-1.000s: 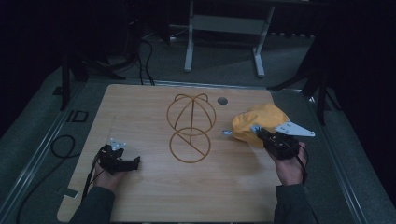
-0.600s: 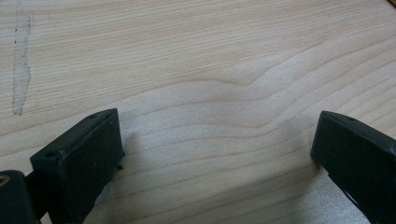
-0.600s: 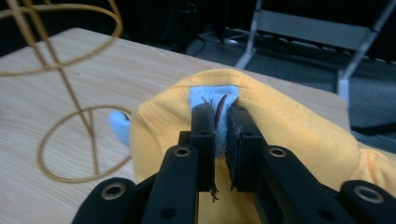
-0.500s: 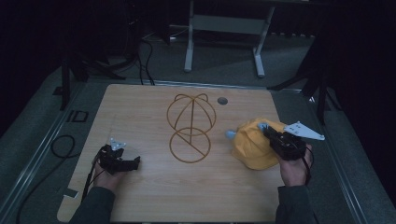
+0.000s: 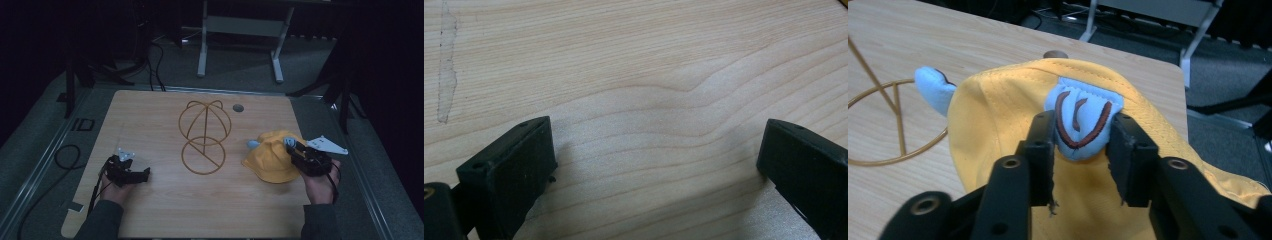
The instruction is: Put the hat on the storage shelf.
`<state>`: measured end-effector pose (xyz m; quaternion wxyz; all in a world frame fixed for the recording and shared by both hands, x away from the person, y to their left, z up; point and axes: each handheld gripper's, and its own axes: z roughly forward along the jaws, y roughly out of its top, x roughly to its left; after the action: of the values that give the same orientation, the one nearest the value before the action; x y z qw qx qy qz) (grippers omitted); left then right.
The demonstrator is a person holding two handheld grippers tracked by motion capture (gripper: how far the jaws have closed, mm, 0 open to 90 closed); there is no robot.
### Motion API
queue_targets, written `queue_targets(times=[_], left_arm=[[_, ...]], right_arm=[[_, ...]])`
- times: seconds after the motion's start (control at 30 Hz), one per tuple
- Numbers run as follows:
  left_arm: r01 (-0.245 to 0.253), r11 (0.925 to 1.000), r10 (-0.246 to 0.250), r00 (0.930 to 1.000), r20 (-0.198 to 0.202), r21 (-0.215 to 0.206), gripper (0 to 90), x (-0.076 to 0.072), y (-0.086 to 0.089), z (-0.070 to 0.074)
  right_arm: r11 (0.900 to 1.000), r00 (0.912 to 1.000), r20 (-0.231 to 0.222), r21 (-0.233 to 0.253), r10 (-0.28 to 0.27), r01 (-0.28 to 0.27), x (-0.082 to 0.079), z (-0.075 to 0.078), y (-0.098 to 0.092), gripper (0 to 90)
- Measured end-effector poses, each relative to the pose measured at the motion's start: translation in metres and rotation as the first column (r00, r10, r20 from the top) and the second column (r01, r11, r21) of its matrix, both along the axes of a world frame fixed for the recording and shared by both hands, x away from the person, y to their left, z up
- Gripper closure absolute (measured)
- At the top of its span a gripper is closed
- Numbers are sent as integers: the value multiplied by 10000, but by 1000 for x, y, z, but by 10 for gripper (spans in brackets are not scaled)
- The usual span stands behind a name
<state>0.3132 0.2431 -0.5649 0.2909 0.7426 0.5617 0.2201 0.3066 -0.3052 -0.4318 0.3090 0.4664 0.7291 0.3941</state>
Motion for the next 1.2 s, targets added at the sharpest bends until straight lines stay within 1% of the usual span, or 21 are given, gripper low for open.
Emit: queue_targets(times=[0.1,0.2,0.4,0.5,0.53,0.57,0.67,0.7,0.8,0.9,1.0,1.1,1.13,1.17,1.2], left_arm=[[-2,10000,2,10000,-6,6,23,0,0,0],[-4,10000,4,10000,-3,4,23,0,0,0],[-5,10000,5,10000,-2,5,23,0,0,0],[-2,10000,2,10000,0,5,23,0,0,0],[2,10000,-2,10000,-5,10,22,0,0,0],[2,10000,-2,10000,-5,9,23,0,0,0],[8,10000,-8,10000,0,7,23,0,0,0],[6,10000,-6,10000,1,5,23,0,0,0],[-1,10000,1,10000,12,-2,23,0,0,0],[-1,10000,1,10000,11,0,23,0,0,0],[7,10000,-7,10000,18,-3,23,0,0,0],[6,10000,-6,10000,17,-2,23,0,0,0],[6,10000,-6,10000,17,-2,23,0,0,0],[2,10000,-2,10000,11,3,22,0,0,0],[5,10000,-5,10000,14,-2,22,0,0,0]], right_arm=[[9998,9999,-25,-176,127,-127,-2,2,2,585],[9997,9999,20,-163,161,-161,-3,4,1,558],[9997,9998,133,-204,150,-147,-4,9,-1,534],[9997,9992,390,-232,55,-46,-6,15,-4,532],[9998,9992,379,-147,136,-131,-7,18,-5,531],[9996,9991,379,-224,182,-173,-6,20,-5,532],[9984,9992,198,-444,358,-349,-4,23,-5,531],[9975,9989,63,-536,461,-457,-2,24,-5,531],[9949,9978,-186,-769,642,-654,2,22,-3,531],[9902,9956,-460,-1098,817,-864,8,20,0,532],[9865,9930,-647,-1243,992,-1066,12,19,2,535],[9775,9886,-930,-1645,1181,-1322,17,17,5,546],[9775,9886,-930,-1645,1181,-1322,17,17,5,546],[9709,9859,-1090,-1901,1266,-1457,21,16,7,548],[9709,9859,-1090,-1901,1266,-1457,21,16,7,548]])
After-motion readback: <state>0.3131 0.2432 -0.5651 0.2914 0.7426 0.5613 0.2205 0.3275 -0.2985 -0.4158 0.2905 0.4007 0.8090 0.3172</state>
